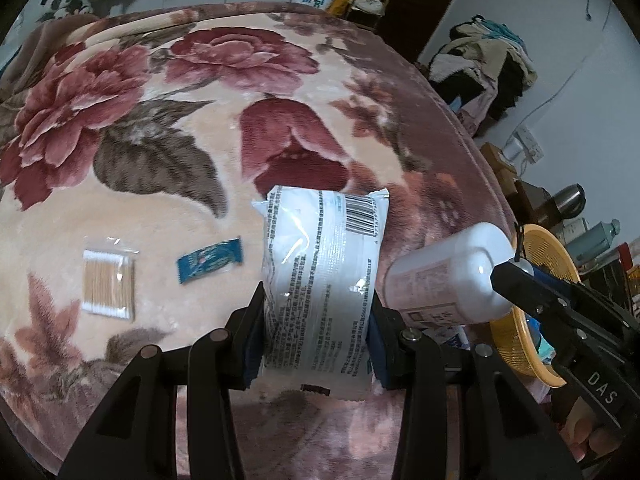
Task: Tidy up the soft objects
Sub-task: 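Lift the tissue pack and hair tie and carry both toward the orange basket, then lower the tissue pack and hair tie into the orange basket and open both tools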
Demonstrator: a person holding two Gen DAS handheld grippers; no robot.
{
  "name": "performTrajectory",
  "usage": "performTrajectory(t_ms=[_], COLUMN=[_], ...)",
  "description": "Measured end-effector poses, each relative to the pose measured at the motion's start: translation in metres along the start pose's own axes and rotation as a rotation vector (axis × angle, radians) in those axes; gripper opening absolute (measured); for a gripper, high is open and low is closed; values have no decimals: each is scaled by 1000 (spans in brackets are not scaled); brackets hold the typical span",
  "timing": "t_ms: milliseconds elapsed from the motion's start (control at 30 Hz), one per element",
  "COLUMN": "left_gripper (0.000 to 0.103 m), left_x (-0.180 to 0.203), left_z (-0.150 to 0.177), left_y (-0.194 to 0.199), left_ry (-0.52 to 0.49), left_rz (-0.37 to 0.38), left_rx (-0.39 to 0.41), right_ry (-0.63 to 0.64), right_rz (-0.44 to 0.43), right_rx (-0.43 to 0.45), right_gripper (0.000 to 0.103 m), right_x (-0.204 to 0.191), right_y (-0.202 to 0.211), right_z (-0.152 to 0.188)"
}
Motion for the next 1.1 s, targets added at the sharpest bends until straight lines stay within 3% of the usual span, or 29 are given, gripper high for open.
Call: performTrajectory(t_ms=[500,1100], left_gripper=[44,44], left_x=[64,164], left_z=[-1,11], left_y=[-5,-21], left_ry=[-81,-233], left_rz=[55,127], left_rx=[-9,-47], right_ry=[-52,-185], right_rz=[52,146], right_rx=[36,55], right_gripper=[25,25], right_x=[48,141], right_y=[25,52], right_z=[2,23])
Point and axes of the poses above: each gripper's, at about its wrist camera, not at the fingertips, and y roughly against the way its jaws point, x to its right, z to its underside, the point moved 9 cm from there along -y, roughly the way its jaws point, and after that the axes turned 5 degrees about x, right-handed, at the moved point
